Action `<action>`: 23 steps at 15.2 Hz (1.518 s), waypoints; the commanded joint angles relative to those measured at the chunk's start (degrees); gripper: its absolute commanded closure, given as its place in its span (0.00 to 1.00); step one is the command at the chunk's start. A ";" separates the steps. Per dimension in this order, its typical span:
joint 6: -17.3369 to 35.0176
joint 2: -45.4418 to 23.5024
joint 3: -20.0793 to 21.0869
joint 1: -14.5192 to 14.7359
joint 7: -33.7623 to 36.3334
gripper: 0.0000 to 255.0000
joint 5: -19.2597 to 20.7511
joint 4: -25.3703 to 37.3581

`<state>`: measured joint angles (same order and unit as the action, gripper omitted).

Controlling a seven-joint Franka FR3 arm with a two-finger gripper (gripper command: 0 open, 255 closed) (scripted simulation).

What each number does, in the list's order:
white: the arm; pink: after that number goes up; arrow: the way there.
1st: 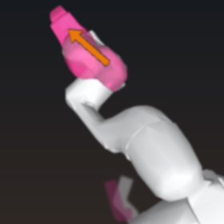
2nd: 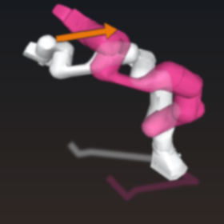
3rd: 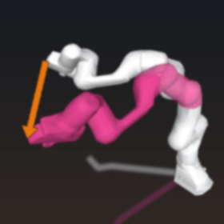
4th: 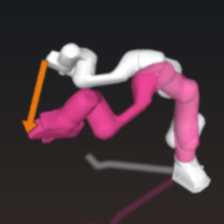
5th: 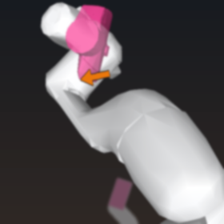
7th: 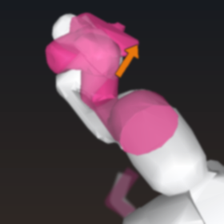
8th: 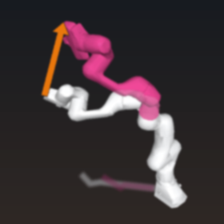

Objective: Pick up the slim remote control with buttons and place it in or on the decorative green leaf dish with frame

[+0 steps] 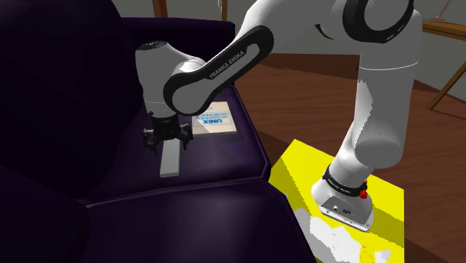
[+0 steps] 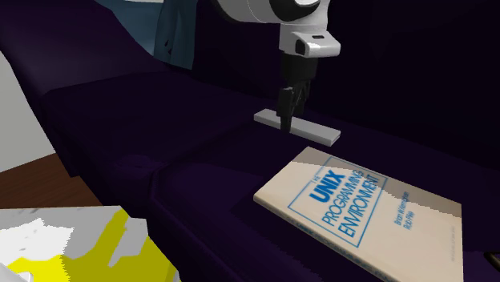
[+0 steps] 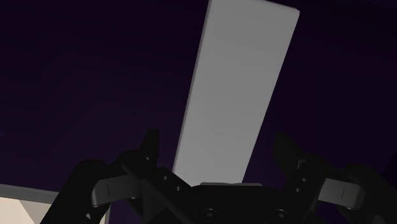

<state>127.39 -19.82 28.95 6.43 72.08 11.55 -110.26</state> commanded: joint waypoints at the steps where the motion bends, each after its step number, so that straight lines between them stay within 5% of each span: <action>1: 0.15 -0.06 -0.02 0.02 0.04 0.00 0.05 -0.07; 5: 0.14 -0.06 -0.02 0.02 0.04 0.00 0.05 -0.06; 6: 0.14 -0.06 -0.02 0.02 0.04 1.00 0.05 -0.06; 15: 0.15 -0.06 -0.02 0.02 0.04 1.00 0.06 -0.07; 23: -4.95 3.16 0.92 -0.69 -1.37 1.00 -2.15 2.25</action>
<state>123.04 -17.11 29.77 5.87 70.94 9.69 -108.23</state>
